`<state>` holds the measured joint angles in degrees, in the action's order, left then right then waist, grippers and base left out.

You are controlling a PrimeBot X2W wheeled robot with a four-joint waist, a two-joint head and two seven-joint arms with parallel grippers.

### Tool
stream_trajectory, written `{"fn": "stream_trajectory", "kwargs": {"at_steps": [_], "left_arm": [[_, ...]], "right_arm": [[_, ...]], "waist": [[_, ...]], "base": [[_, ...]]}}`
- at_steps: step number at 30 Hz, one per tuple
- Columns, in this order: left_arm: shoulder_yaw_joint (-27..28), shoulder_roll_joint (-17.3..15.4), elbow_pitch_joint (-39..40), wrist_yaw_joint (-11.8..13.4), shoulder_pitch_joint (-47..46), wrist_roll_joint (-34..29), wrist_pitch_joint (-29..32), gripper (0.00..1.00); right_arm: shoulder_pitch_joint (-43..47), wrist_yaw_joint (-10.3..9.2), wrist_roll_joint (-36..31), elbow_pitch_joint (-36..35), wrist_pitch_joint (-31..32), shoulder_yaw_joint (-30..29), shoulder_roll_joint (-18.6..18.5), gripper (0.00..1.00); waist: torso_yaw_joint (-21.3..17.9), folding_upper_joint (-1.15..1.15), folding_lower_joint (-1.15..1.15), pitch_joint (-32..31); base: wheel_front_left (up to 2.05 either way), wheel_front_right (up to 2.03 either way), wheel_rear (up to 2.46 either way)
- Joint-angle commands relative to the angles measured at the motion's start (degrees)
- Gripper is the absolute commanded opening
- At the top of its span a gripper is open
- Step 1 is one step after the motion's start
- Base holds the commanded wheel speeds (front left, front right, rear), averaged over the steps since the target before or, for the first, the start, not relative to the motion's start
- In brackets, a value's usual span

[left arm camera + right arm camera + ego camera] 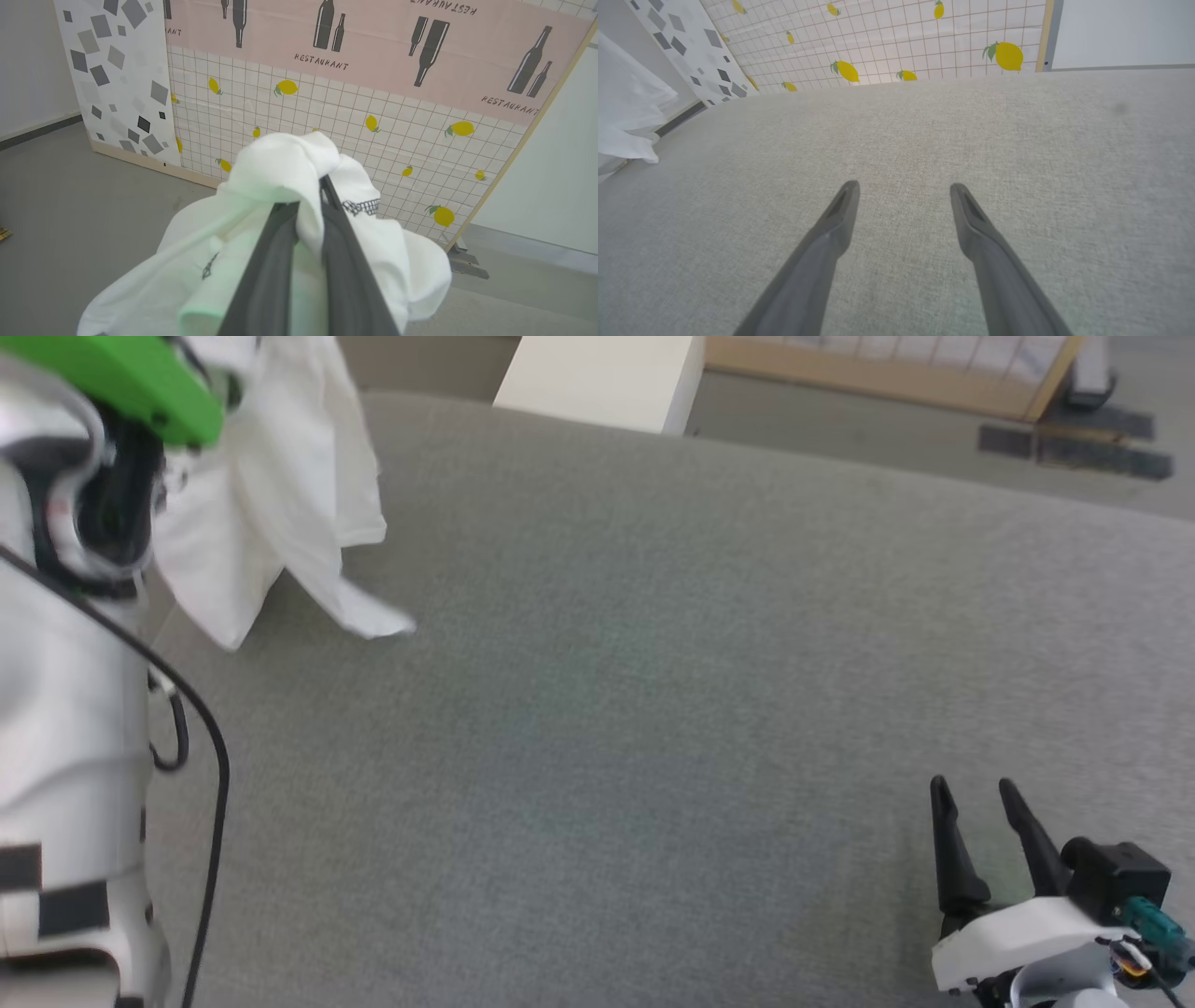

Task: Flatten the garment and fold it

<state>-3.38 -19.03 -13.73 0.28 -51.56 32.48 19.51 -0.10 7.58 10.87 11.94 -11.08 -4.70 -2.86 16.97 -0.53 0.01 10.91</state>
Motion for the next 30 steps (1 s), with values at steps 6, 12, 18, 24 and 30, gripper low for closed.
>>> {"fn": "stream_trajectory", "kwargs": {"at_steps": [6, 12, 18, 24, 30], "left_arm": [[-4.26, 2.15, 0.55, -2.81, -10.60, -1.25, 0.42, 0.00], [-7.92, 7.66, -1.19, -4.63, -15.95, 1.71, 2.32, 0.00], [-12.38, 10.55, -4.69, -5.20, -12.99, 3.57, 7.79, 0.00], [-18.45, 11.90, -7.61, -5.54, -3.43, 3.30, 12.11, 0.00], [-24.42, 13.34, -12.95, -5.64, 8.43, 2.29, 11.76, 0.00]], "right_arm": [[0.02, -0.09, 2.19, 4.53, -2.32, 0.73, -0.01, 1.00], [0.22, -0.09, 2.72, 7.09, -3.24, 0.61, -0.01, 1.00], [0.59, -0.09, 2.48, 8.16, -3.62, -0.38, -0.01, 1.00], [1.60, -0.09, 2.03, 8.17, -3.76, -1.19, -0.01, 1.00], [2.17, -0.09, 1.63, 7.80, -3.80, -1.34, -0.01, 1.00]], "waist": [[-7.74, 0.51, -0.01, -7.66], [-12.39, 0.51, -0.01, -9.43], [-15.95, 0.51, -0.01, -10.53], [-17.17, 0.51, -0.01, -10.55], [-18.07, 0.51, -0.01, -9.78]], "base": [[0.00, 0.00, 0.00], [0.00, 0.00, 0.00], [0.00, 0.00, 0.00], [0.00, 0.00, 0.00], [0.00, 0.00, 0.00]]}}
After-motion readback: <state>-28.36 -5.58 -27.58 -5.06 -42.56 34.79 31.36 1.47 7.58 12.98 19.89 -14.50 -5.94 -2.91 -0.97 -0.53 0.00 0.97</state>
